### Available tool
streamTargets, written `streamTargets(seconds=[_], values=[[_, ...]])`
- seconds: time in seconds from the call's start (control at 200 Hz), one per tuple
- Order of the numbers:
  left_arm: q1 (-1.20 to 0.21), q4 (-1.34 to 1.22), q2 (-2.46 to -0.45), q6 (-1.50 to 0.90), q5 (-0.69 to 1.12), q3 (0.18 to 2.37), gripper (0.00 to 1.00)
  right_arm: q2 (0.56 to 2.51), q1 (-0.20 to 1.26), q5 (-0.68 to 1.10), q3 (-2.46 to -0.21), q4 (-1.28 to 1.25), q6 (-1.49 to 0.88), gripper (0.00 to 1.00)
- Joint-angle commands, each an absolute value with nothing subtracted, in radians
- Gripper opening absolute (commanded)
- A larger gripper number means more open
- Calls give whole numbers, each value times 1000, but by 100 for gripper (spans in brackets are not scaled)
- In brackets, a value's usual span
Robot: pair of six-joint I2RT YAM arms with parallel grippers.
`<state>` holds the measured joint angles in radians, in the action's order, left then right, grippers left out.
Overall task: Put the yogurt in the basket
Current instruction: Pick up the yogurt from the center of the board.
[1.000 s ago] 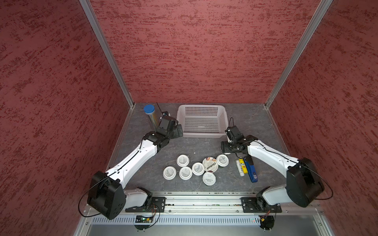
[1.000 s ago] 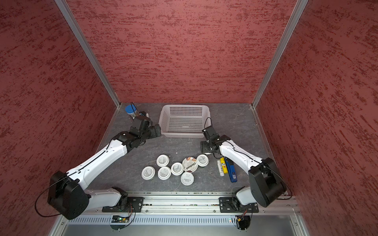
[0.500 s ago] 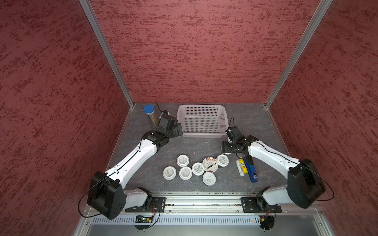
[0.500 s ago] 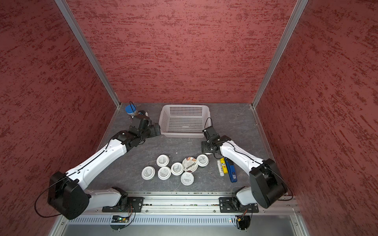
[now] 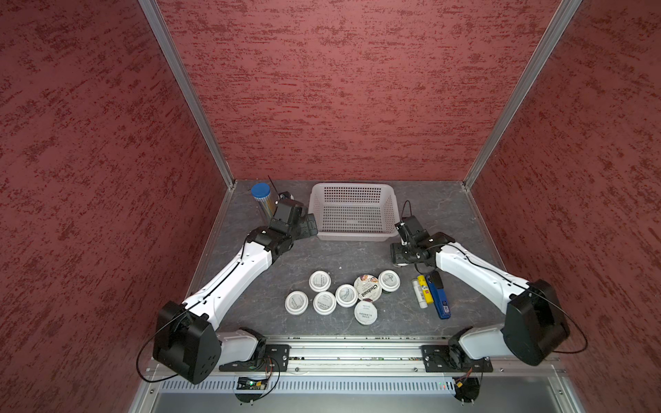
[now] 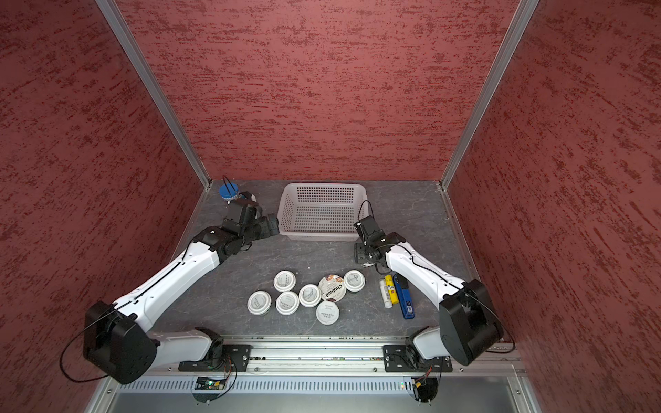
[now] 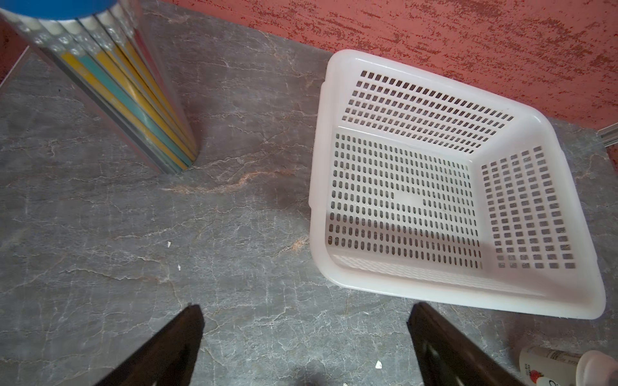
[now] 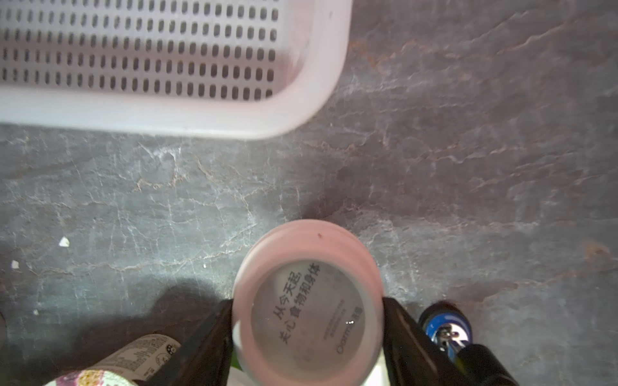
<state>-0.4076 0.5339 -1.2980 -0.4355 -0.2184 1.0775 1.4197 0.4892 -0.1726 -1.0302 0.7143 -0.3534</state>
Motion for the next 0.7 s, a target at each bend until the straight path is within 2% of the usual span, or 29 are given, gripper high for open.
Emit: streamTargets(seconds=[0.0,0.291,0.696], values=[[-401,561,-1303,-447,-209,1115,100,1381,476,-234,-1119,781,-323,69],[-393,576,-1315,-449,-203,1142,100,1451,463,-272,-1415,890,-263,69],[-335,539,-1357,-469,-166,1139,100,1994,463,-178,-2039,896,-205,69]])
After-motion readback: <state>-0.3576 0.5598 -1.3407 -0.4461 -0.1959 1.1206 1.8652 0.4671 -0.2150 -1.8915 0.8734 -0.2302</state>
